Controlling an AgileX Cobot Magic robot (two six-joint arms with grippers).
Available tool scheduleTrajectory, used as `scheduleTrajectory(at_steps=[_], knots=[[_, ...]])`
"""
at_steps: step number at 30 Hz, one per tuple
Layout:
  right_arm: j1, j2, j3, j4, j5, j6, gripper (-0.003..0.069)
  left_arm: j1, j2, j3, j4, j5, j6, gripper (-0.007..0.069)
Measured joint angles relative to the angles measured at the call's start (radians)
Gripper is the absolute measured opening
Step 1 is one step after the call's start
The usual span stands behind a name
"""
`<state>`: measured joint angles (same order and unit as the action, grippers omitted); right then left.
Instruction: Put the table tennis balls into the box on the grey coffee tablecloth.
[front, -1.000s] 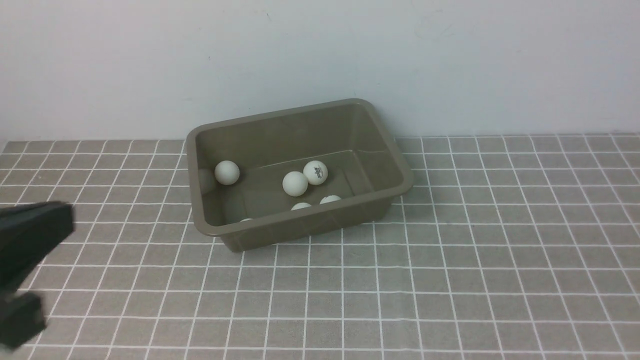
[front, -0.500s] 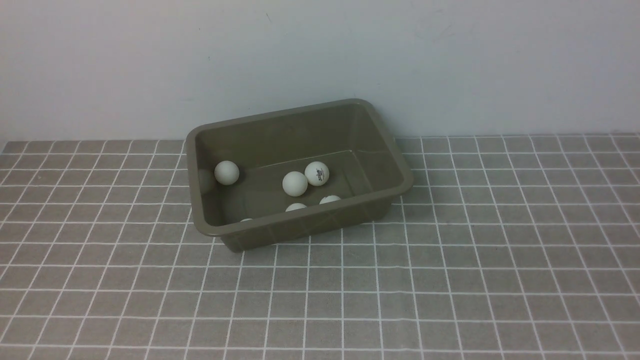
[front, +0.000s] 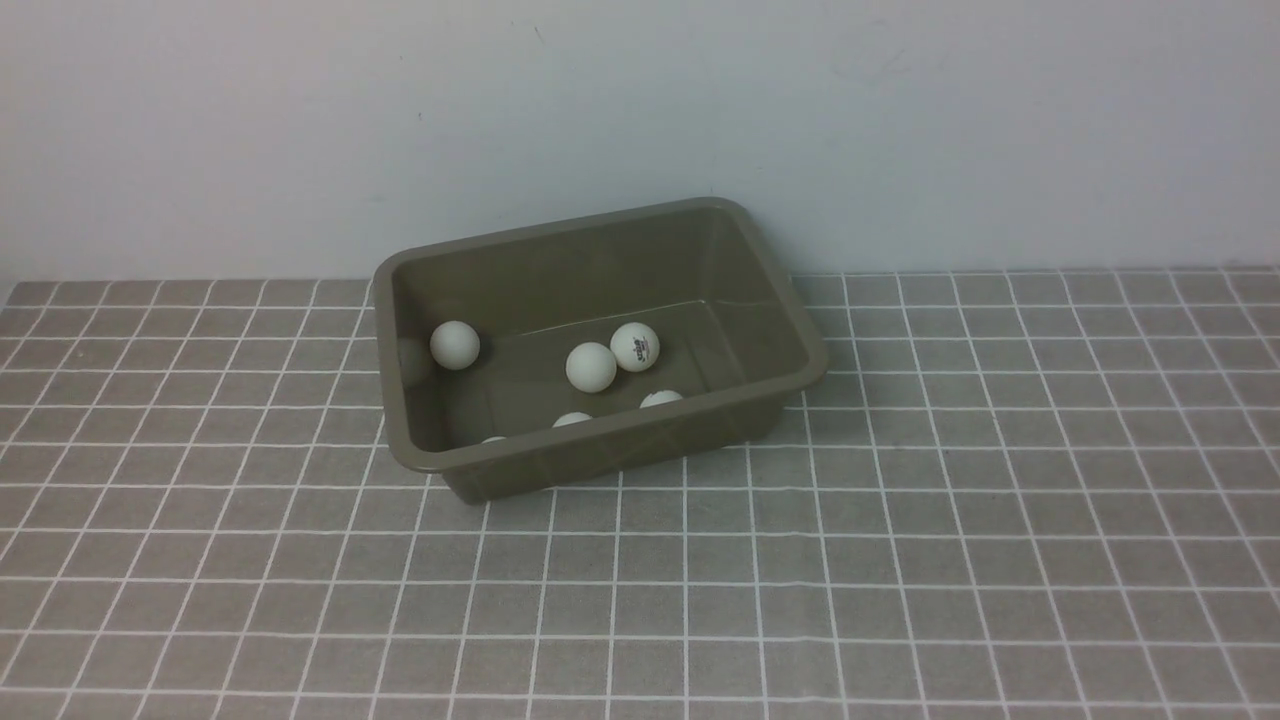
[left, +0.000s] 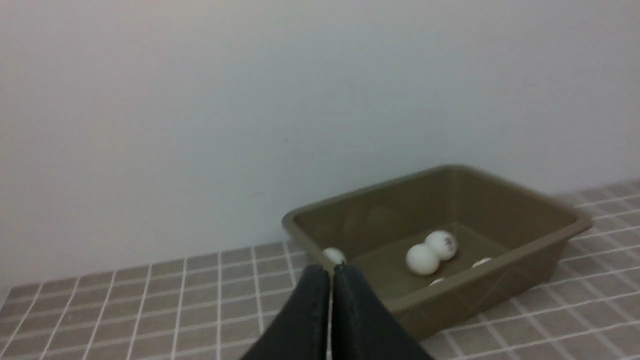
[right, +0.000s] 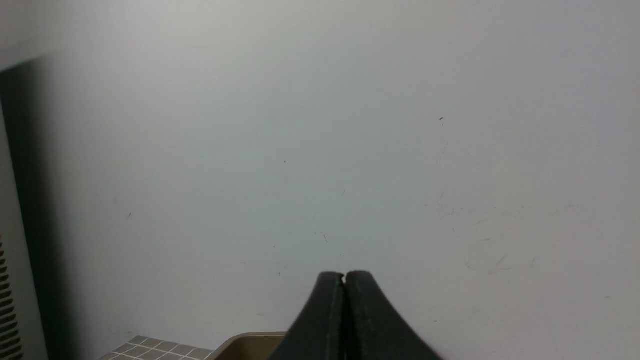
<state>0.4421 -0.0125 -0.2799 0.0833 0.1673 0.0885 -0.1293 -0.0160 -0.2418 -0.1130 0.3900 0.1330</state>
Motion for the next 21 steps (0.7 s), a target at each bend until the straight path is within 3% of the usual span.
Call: scheduleTrajectory(at_steps=[8, 21], knots=[[0.0, 0.0, 0.0, 0.0, 0.0, 0.0, -0.0013, 0.06, 0.0, 0.266, 0.057, -0.041, -0.011, -0.0005], [0.0, 0.0, 0.0, 0.0, 0.0, 0.0, -0.0013, 0.061, 0.0, 0.269, 0.066, -0.011, -0.011, -0.0005]])
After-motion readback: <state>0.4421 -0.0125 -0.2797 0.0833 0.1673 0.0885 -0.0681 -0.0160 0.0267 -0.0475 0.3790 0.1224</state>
